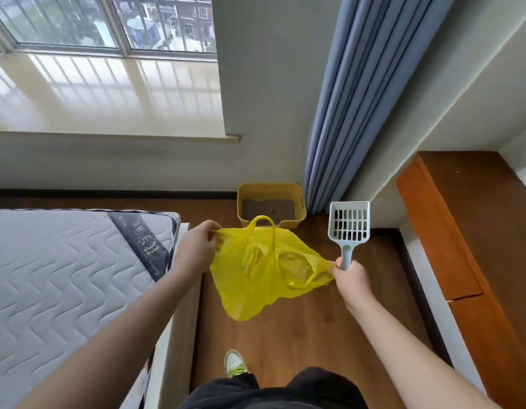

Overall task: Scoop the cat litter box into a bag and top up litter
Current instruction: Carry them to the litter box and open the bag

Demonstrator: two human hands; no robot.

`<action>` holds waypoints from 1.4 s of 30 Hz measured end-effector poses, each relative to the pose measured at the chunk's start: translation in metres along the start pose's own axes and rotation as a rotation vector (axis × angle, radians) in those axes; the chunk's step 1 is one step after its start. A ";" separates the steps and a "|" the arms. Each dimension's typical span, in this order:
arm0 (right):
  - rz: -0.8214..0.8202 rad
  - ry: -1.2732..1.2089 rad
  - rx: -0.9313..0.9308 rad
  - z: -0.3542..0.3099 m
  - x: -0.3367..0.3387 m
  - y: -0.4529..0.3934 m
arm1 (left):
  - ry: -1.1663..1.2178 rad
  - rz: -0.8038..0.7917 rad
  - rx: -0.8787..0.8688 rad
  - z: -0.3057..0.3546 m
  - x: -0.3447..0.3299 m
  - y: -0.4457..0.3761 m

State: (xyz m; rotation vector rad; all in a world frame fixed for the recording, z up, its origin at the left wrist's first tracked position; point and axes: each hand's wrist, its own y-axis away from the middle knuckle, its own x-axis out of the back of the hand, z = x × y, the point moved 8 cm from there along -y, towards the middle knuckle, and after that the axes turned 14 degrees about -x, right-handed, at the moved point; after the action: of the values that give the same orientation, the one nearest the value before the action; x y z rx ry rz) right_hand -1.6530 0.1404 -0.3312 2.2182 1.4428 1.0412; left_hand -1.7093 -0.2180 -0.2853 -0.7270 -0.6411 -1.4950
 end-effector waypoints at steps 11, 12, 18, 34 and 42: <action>-0.426 -0.050 0.203 -0.064 -0.025 -0.027 | -0.019 -0.239 -0.212 0.056 -0.049 -0.084; -0.398 0.013 0.206 -0.069 -0.030 -0.036 | -0.018 -0.262 -0.238 0.063 -0.054 -0.092; -0.183 0.207 0.181 -0.110 -0.066 -0.100 | -0.032 -0.459 -0.278 0.096 -0.095 -0.139; -0.455 -0.051 -0.047 -0.141 -0.115 -0.189 | -0.355 -0.727 -0.344 0.097 -0.149 -0.171; -0.478 -0.183 -0.272 -0.084 -0.133 -0.178 | -0.212 -0.700 -0.169 0.004 -0.212 -0.161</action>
State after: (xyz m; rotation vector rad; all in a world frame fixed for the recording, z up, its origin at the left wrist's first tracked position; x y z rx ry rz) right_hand -1.8624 0.0920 -0.4331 1.6213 1.5365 0.7920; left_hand -1.8684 -0.0708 -0.4397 -0.8434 -1.0053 -2.1485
